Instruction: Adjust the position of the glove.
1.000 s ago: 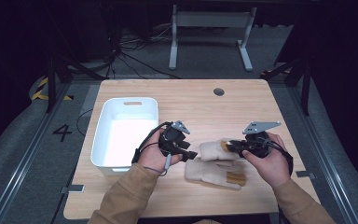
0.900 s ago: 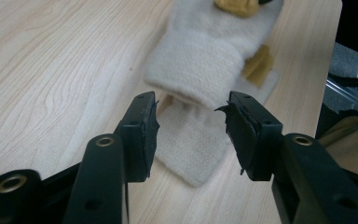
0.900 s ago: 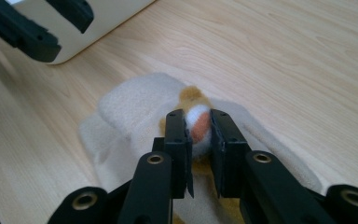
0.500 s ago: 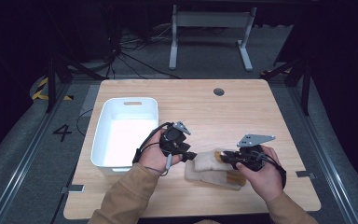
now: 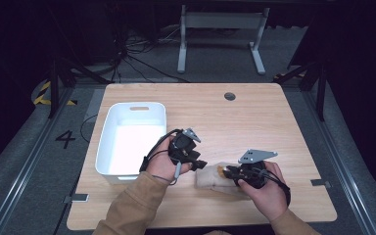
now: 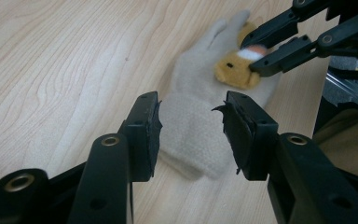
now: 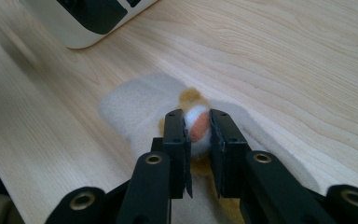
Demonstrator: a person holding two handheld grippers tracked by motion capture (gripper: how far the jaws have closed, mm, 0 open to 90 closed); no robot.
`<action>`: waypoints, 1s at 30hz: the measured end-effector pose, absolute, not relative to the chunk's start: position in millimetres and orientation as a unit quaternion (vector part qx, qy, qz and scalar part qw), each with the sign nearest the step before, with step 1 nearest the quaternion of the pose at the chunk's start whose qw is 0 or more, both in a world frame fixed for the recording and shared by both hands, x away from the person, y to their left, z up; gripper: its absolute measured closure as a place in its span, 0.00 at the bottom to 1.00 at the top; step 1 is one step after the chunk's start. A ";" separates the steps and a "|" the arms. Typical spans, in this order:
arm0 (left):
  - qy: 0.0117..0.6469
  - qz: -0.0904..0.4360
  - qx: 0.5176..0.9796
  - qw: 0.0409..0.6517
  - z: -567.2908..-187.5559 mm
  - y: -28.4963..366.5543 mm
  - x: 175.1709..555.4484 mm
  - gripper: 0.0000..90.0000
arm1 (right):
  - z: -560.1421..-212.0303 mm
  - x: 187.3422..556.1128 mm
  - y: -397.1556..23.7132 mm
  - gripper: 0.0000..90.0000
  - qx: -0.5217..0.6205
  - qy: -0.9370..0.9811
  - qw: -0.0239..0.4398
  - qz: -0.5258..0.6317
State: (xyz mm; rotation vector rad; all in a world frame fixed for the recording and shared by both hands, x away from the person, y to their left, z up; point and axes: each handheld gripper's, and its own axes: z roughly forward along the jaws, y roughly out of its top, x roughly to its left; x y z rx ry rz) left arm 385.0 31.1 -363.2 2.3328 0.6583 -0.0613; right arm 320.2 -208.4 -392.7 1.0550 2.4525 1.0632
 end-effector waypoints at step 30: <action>0.236 -0.039 0.914 0.327 -376.6 16.6 383.7 0.62 | -399.5 330.6 -246.2 0.74 0.399 0.834 0.141 0.354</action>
